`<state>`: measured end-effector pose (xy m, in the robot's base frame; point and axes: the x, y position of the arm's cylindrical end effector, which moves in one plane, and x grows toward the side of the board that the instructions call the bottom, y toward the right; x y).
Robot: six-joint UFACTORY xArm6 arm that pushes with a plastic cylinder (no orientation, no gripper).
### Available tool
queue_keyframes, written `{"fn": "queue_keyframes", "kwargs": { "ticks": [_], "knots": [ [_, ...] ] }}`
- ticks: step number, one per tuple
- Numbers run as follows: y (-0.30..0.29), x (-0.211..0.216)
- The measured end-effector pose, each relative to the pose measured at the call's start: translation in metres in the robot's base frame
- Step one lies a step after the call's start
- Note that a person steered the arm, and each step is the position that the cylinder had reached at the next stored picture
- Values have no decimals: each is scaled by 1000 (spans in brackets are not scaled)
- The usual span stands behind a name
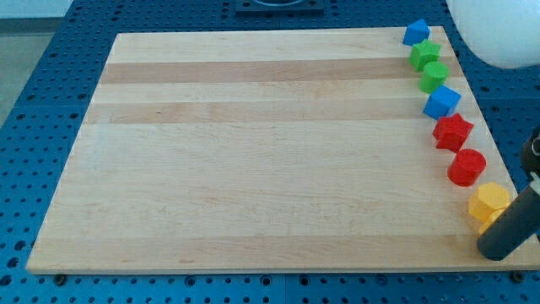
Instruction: Slightly push the triangle towards the top right corner of the board
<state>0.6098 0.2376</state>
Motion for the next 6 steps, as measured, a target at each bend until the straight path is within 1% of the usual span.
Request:
{"fn": "queue_keyframes", "kwargs": {
  "ticks": [1, 2, 3, 4, 6],
  "knots": [
    [-3, 0],
    [-48, 0],
    [-90, -14],
    [-106, -66],
    [-117, -188]
  ]
}}
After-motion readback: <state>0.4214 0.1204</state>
